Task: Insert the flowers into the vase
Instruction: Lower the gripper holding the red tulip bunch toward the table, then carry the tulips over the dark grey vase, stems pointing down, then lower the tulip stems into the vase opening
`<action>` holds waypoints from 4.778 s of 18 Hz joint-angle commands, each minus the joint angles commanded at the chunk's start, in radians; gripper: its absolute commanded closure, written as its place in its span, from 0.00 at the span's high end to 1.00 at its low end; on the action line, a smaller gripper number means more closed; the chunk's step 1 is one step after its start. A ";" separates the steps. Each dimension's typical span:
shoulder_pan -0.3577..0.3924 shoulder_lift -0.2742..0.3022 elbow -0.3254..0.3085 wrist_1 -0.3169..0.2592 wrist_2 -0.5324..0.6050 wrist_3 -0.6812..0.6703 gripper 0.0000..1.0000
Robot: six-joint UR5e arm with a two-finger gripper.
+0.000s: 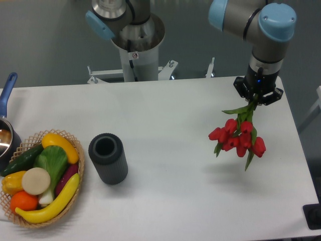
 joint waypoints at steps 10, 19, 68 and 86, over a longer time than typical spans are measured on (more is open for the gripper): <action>-0.003 0.018 -0.005 0.015 -0.156 -0.066 0.00; 0.001 0.040 -0.020 0.087 -0.585 -0.212 0.00; -0.333 0.015 -0.209 0.362 -1.258 -0.241 0.00; -0.327 -0.052 -0.357 0.377 -1.209 0.052 0.05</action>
